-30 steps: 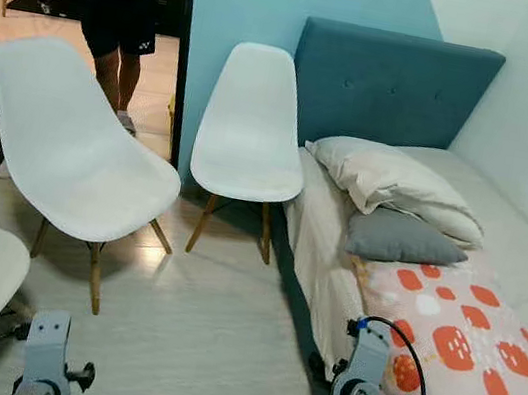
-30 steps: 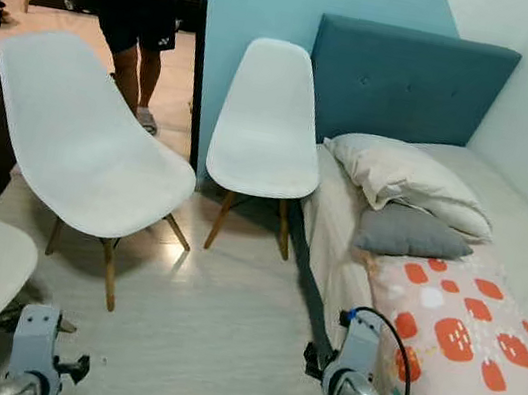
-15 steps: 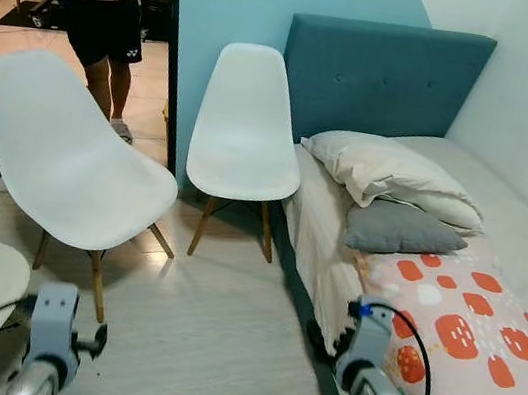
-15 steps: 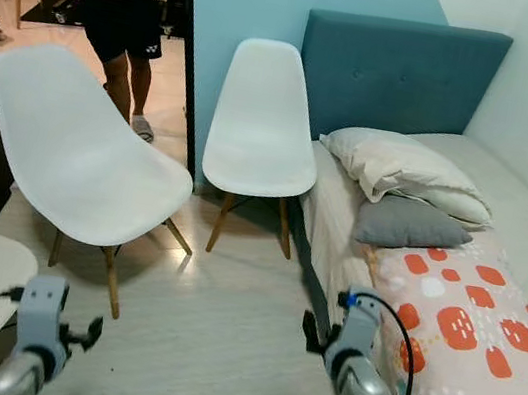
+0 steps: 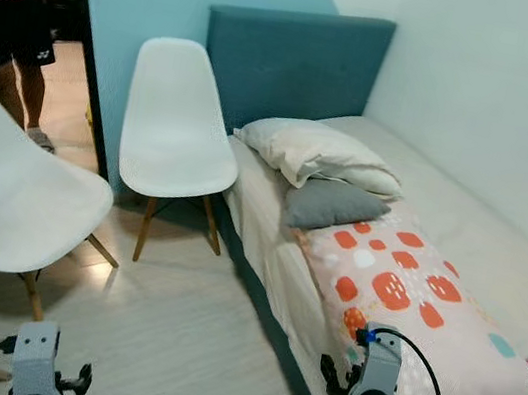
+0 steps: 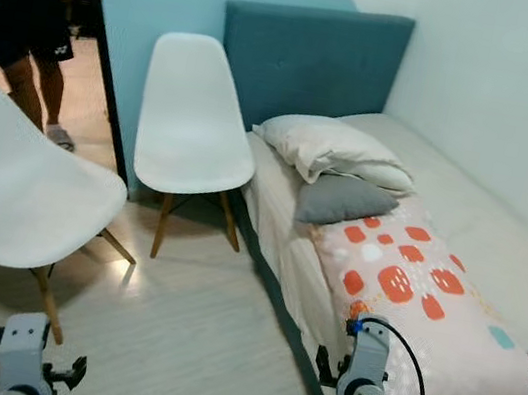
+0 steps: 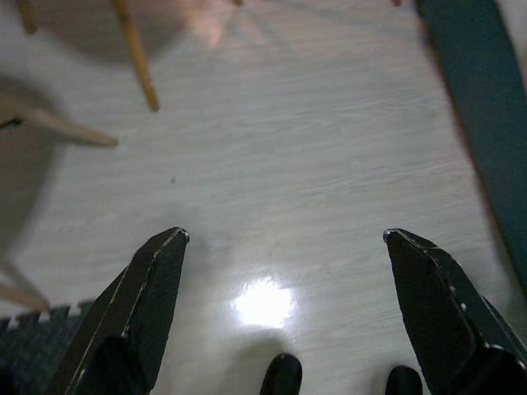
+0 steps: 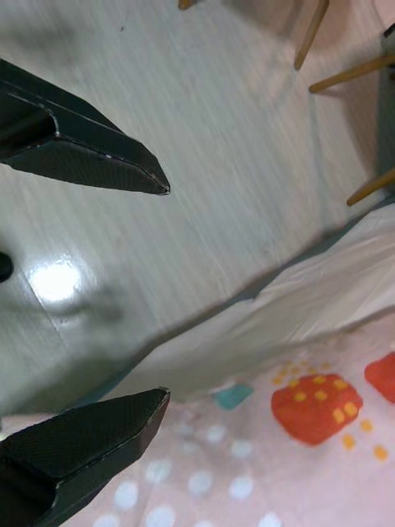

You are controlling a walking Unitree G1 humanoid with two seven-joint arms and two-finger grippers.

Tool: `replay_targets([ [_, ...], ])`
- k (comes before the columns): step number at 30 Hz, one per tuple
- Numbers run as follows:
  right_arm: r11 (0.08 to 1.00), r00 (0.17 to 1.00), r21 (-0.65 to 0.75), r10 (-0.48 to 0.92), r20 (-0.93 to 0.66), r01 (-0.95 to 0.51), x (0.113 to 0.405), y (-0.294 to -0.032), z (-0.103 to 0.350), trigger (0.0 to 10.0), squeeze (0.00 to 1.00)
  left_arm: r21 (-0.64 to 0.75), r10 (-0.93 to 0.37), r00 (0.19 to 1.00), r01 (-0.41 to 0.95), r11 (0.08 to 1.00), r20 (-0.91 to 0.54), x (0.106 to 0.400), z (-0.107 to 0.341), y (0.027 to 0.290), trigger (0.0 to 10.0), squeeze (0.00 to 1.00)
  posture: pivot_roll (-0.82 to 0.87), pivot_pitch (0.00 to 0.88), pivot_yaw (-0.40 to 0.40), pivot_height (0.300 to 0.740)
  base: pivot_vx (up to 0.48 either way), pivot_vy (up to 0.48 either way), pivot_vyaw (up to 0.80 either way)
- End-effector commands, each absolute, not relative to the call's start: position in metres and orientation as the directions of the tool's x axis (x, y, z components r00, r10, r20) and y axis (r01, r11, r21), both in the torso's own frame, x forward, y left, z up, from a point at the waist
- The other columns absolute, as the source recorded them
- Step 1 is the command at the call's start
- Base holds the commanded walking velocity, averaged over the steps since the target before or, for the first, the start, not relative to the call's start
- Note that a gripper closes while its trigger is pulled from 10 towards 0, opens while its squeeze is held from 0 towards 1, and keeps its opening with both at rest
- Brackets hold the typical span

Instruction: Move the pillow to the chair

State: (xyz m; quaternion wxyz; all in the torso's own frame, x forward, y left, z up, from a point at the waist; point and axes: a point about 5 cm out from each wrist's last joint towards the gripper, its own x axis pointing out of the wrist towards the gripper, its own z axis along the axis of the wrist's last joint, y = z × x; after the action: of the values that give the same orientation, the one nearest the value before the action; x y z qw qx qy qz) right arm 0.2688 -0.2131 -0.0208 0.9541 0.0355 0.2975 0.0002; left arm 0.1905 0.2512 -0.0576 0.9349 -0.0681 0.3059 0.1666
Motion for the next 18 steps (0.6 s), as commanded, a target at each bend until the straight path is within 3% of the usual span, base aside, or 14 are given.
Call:
replay_targets([
  [1, 0.997, 0.82, 0.074, 0.012, -0.573, 0.037, 0.272, -0.211, -0.019, 10.0, 0.0, -0.012, 0.285, 0.736, -0.37, 0.929, -0.615, 0.181, -0.06, 0.26, 10.0, 0.0, 0.13, 0.0, -0.039, 0.74, 0.0, 0.0, 0.0],
  [6, 0.999, 0.815, 0.023, -0.005, -0.58, 0.022, 0.274, -0.211, -0.018, 10.0, 0.0, -0.038, 0.29, 0.748, -0.388, 0.921, -0.597, 0.175, -0.059, 0.269, 10.0, 0.0, 0.15, 0.0, -0.049, 0.74, 0.0, 0.0, 0.0],
  [18, 0.989, 0.818, -0.141, -0.042, -0.574, -0.048, 0.281, -0.209, -0.013, 10.0, 0.0, -0.017, 0.278, 0.726, -0.37, 0.929, -0.629, 0.172, -0.061, 0.271, 10.0, 0.0, 0.14, 0.0, -0.049, 0.74, 0.271, 0.0, 0.0],
])
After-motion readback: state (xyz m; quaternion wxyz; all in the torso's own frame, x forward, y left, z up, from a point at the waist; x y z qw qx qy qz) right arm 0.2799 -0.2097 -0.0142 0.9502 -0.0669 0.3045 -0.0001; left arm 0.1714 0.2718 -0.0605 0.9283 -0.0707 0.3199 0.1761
